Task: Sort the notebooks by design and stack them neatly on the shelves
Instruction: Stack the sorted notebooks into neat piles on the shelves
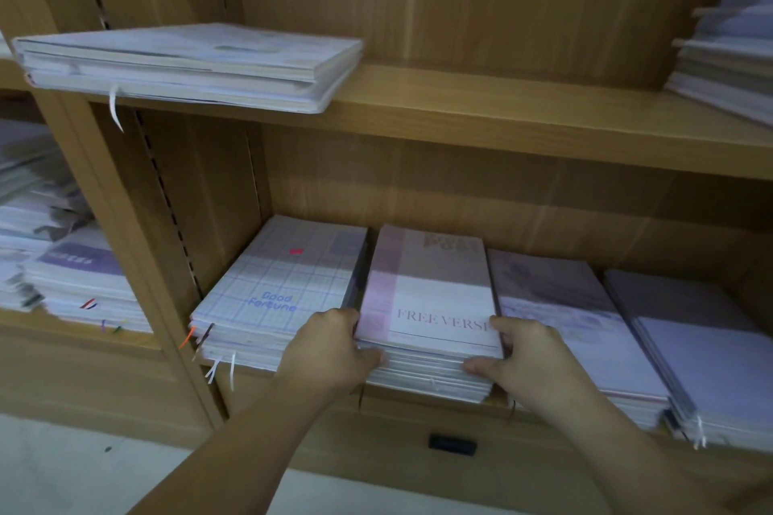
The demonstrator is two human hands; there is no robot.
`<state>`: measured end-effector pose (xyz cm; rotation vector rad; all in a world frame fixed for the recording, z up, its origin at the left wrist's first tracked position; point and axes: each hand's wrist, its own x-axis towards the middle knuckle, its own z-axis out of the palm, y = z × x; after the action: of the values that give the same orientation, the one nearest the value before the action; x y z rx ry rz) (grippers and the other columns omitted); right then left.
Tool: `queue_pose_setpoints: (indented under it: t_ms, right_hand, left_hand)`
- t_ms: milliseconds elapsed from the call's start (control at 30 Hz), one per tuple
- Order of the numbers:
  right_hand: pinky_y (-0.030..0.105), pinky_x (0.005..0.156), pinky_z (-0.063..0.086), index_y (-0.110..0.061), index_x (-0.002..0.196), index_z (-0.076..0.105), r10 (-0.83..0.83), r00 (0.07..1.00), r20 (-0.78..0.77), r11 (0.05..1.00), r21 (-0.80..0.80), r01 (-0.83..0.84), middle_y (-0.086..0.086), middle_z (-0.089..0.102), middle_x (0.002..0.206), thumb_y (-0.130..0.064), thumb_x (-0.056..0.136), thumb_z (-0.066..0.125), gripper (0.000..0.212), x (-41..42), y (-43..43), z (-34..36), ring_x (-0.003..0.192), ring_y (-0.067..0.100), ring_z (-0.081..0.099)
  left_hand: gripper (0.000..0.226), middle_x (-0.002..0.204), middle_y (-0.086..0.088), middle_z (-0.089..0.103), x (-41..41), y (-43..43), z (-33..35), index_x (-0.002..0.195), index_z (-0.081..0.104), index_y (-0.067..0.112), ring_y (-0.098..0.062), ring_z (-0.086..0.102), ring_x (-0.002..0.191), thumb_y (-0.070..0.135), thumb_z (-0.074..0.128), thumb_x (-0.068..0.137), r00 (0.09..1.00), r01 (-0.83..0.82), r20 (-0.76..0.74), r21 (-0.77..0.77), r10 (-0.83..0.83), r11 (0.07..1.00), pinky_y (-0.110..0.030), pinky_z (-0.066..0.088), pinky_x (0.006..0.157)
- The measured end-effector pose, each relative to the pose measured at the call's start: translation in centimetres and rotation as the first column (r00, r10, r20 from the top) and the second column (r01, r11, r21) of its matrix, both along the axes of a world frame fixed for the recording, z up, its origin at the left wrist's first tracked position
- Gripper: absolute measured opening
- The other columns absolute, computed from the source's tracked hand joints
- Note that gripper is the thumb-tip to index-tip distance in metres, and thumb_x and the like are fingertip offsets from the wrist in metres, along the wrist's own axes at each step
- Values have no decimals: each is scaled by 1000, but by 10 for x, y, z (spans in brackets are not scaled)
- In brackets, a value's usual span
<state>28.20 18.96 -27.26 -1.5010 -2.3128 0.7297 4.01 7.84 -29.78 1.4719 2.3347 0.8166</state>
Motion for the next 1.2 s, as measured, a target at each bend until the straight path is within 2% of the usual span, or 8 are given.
queue_pose_setpoints:
  t_ms: [300,433,567,700,833,933,1067,1200]
  right_hand:
    - [29,84,51,-22,139,60,44,993,108,995,80,-53,-1,68,115,-49,85,75,62,2,-1,-3,103,17,61]
    - [33,96,52,-26,147,51,50,995,87,998,18,-52,-7,61,135,-61,81,71,77,6,-4,-4,117,15,60]
    - [32,88,54,-32,120,70,15,1000,24,999,39,-16,-21,68,107,-54,85,71,41,16,-15,24,104,8,64]
    - [30,88,52,-26,138,61,10,999,46,994,108,-15,-18,63,95,-56,90,67,56,21,-51,42,98,7,61]
    - [30,83,56,-35,135,61,121,971,204,963,215,-165,-18,68,87,-66,91,57,54,11,-88,74,89,3,62]
    - [26,82,55,-41,125,66,201,931,305,923,261,-284,-18,71,90,-70,91,54,47,-5,-111,128,92,3,62]
    - [28,75,57,-45,100,70,269,927,260,822,439,-362,-25,69,86,-71,88,52,34,-29,-131,212,84,-3,63]
    - [26,81,57,-39,115,72,331,941,-71,766,603,-223,-27,70,97,-66,87,55,42,-69,-122,264,90,-7,63]
  left_hand:
    - [35,61,4,54,1,-2,2,68,56,17,-11,51,56,40,78,84,1000,-13,-12,23,13,1000,-25,34,51]
    - [27,63,5,55,4,-9,6,72,56,22,-8,54,60,37,74,87,1000,9,-27,35,-9,999,-27,42,54]
    - [15,76,5,69,6,-31,23,87,65,20,-10,64,69,34,71,89,1000,-17,-3,114,17,993,-35,57,64]
    - [9,83,5,73,16,-67,36,99,70,21,-8,69,77,26,71,92,988,-68,148,236,33,969,-39,60,74]
    - [32,106,14,70,15,-95,61,123,70,18,-4,67,102,28,71,93,980,-78,197,327,13,942,-21,55,88]
    - [34,119,15,69,-8,-117,100,129,66,23,1,64,102,31,68,96,985,-71,172,361,8,930,-4,47,75]
    - [11,82,19,73,-45,-150,173,100,71,34,7,64,79,25,70,93,969,-248,151,633,197,734,-5,46,63]
    - [21,94,9,66,-82,-158,236,116,65,20,-2,60,80,32,64,98,917,-396,282,724,282,565,-15,44,65]
